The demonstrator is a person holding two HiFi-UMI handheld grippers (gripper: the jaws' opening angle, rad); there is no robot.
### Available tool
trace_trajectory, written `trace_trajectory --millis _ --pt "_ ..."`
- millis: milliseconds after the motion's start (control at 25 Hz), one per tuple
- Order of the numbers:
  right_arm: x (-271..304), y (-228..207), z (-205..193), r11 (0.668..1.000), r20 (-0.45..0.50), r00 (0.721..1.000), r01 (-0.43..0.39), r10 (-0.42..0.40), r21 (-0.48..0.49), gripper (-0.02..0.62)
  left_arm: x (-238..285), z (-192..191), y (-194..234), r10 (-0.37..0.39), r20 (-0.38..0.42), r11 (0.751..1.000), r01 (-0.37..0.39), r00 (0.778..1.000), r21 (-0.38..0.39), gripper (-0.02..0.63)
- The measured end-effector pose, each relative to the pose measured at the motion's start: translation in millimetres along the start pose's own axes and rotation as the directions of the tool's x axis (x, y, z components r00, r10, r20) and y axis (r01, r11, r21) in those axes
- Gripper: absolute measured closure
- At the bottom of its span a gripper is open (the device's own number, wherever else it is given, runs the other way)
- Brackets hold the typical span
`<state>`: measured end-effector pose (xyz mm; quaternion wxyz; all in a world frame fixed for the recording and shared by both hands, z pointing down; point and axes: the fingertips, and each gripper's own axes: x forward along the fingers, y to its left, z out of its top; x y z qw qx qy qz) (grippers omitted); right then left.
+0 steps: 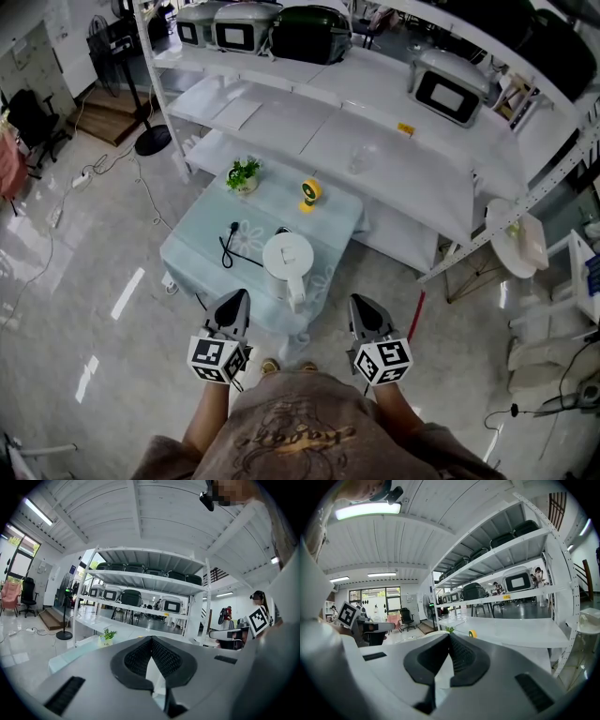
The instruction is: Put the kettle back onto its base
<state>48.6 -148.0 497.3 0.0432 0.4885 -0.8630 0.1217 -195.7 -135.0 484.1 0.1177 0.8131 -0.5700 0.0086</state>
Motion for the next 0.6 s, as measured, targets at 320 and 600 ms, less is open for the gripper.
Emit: trace_trajectory --millis 320,600 --pt "2.2 1.3 0.6 1.000 0.002 1.000 0.002 -0.002 0.000 0.604 0.4 -1.0 6.6 0.003 0.009 1.000 -0.003 1.000 0.008 0.584" --pt "5.4 2.1 1.0 1.000 0.002 1.000 0.000 0.000 -0.006 0.604 2.5 0.2 3.6 -0.005 0.005 1.000 0.005 1.000 -0.014 0.584"
